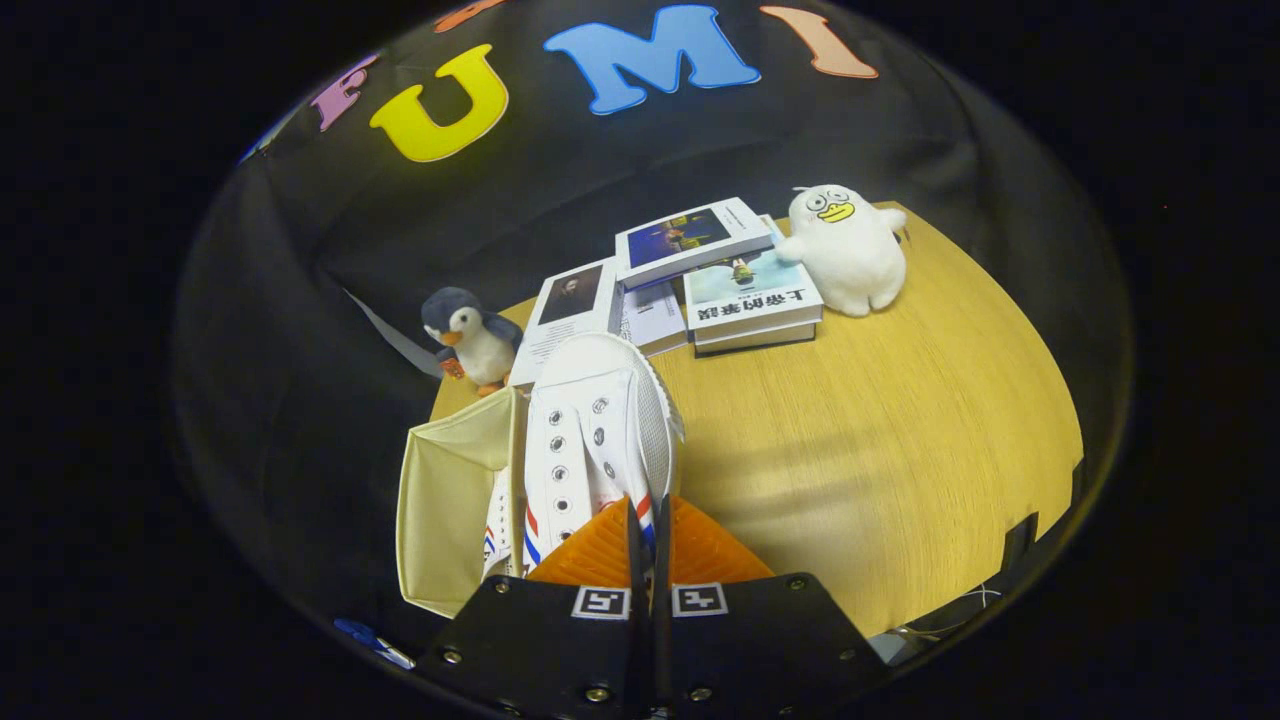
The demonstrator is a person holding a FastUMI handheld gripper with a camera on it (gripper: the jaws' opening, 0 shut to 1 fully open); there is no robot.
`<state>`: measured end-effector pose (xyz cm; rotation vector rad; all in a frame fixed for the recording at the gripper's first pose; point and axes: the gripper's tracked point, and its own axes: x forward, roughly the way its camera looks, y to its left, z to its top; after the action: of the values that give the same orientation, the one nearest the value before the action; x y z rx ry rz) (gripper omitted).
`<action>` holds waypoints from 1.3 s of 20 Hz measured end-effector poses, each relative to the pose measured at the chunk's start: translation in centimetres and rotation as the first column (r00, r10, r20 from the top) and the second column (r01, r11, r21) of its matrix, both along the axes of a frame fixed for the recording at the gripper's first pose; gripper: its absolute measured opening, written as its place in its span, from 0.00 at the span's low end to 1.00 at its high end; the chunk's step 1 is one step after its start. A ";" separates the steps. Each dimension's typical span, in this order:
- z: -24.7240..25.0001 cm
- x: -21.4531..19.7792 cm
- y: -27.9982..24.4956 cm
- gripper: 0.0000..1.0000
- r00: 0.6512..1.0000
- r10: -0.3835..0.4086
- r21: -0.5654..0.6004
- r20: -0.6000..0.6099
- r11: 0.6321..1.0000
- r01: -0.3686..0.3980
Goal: Open the storage box then place both shoes into the box .Put the left shoe in first, then the right shoe, with the right side of both shoes facing outward in a uniform manner.
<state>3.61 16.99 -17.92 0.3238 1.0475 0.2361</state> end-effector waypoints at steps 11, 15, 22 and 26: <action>0.3 -0.7 9.6 0.01 0.996 0.087 0.040 0.006 0.995 -0.087; -1.6 -1.3 12.0 0.01 0.994 0.105 0.023 -0.019 0.994 -0.104; -3.5 -1.3 13.4 0.01 0.994 0.102 -0.027 -0.035 0.994 -0.103; -3.4 -1.7 13.9 0.01 0.991 0.130 -0.019 -0.023 0.991 -0.131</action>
<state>1.94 30.86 -21.37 0.2403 1.0931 0.3397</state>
